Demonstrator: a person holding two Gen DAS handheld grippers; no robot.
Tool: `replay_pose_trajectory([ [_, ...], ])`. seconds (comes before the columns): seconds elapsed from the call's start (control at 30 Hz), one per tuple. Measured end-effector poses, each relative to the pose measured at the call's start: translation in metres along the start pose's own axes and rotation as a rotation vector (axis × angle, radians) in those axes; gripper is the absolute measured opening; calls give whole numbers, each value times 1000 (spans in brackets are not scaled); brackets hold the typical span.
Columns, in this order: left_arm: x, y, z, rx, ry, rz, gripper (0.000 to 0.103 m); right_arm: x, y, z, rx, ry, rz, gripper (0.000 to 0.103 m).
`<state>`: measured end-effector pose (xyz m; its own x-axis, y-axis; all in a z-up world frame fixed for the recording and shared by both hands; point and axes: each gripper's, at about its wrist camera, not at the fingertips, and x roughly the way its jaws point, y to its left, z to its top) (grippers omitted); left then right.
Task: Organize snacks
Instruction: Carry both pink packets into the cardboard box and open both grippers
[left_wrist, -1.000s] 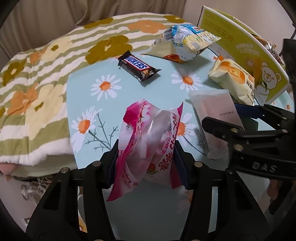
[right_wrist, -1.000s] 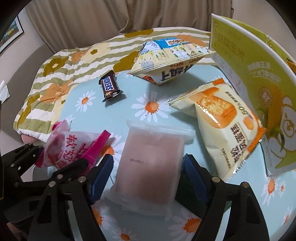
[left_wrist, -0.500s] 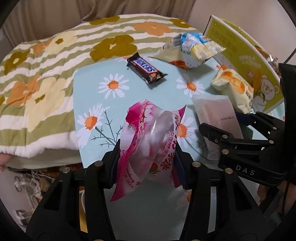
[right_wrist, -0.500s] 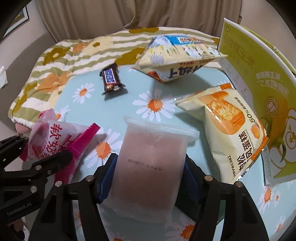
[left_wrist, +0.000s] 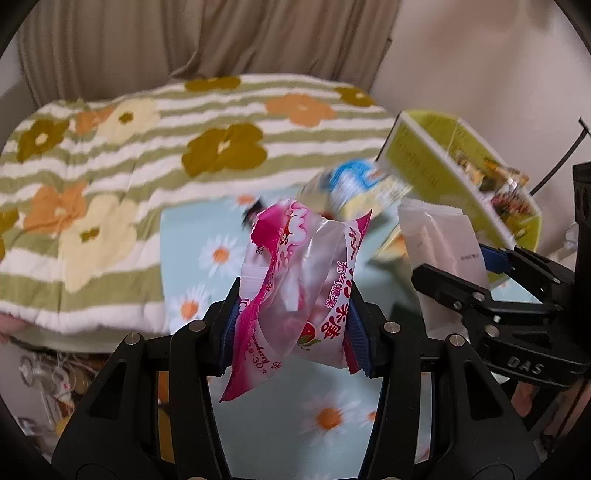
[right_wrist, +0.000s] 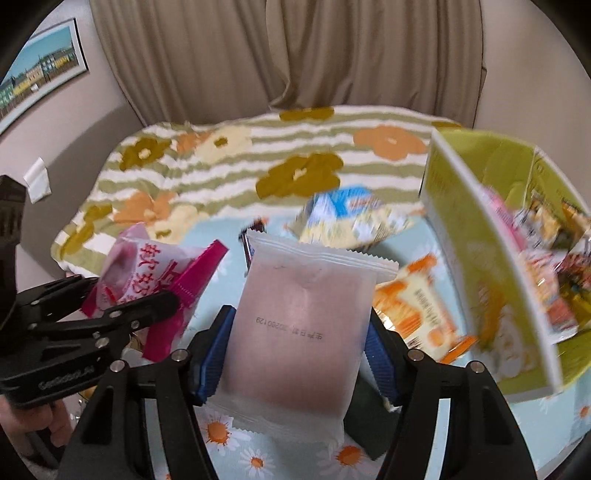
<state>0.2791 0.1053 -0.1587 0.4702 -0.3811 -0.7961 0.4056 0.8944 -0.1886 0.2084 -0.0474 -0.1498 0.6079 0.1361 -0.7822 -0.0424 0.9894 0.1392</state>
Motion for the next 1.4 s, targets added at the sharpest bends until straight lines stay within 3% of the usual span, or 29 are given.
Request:
replay_pose_trajectory([
  [0.27, -25, -70, 56, 28, -110, -25, 46, -54, -59, 39, 10, -79, 51, 62],
  [0.47, -11, -144, 95, 25, -140, -44, 46, -81, -128, 64, -27, -111, 31, 62],
  [0.8, 65, -253, 136, -22, -72, -42, 47, -90, -248, 97, -53, -100, 54, 62],
  [1.07, 120, -300, 143, -67, 33, 10, 48, -78, -312, 105, -43, -41, 90, 62],
  [1.17, 134, -311, 143, -32, 82, 21, 70, -76, -321, 109, -35, -46, 97, 62],
  [1.23, 135, -312, 142, -21, 90, 26, 97, -74, -323, 110, -31, -50, 95, 62],
  [1.4, 137, -313, 132, 28, 135, 70, 100, -68, -324, 111, -8, -33, 107, 62],
])
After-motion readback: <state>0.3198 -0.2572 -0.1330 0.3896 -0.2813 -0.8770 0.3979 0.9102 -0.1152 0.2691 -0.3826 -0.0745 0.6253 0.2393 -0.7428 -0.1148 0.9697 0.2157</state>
